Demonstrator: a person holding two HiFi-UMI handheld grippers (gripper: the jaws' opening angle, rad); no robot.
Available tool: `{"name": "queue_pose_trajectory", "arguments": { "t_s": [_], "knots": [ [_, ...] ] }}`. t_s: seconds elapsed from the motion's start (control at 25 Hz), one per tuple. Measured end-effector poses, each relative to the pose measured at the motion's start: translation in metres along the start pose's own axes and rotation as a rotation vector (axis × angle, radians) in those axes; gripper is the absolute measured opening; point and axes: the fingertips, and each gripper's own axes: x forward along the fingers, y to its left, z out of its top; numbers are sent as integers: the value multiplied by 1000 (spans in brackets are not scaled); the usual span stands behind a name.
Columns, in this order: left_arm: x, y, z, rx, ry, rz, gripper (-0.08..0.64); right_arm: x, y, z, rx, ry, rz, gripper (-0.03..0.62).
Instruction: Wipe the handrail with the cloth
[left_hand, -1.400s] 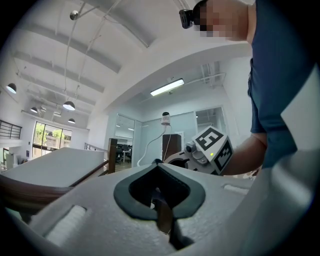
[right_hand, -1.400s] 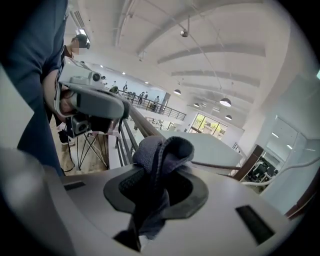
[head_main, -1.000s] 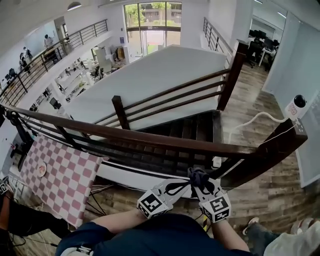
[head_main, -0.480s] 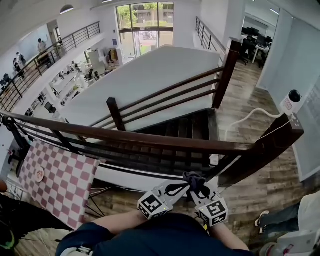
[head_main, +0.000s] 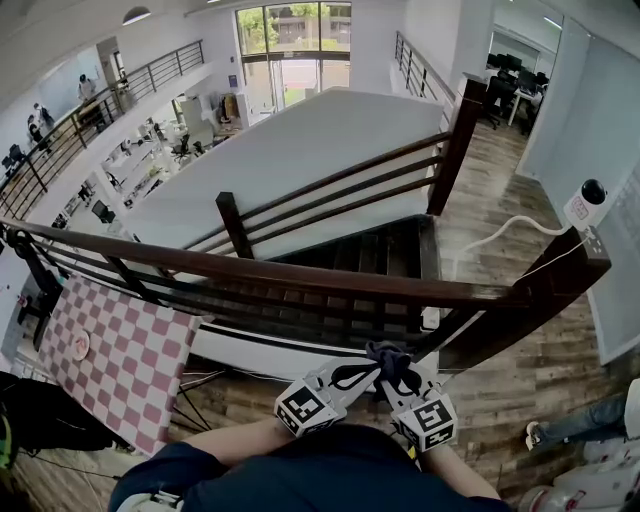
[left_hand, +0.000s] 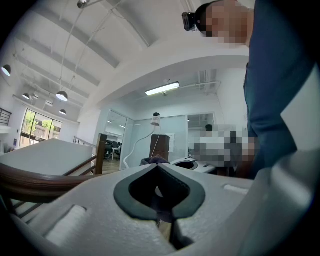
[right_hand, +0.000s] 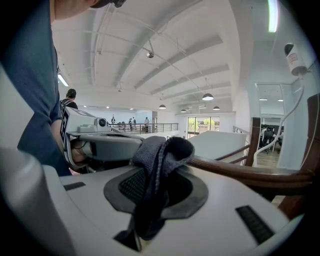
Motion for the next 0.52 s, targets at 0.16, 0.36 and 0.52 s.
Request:
{"name": "queue_pose_trajectory", "arguments": {
  "t_s": [0.16,0.36,0.52],
  "knots": [
    [0,1,-1,-5,-4,3,-4,0,0,0,-5,1,1,91],
    [1,1,0,-9,-3,4,-5,1,-1,0,-4,4,2,91],
    [3,3,2,-6,-1,6,-5,2,-4,3,-7,4,3,91]
  ]
}}
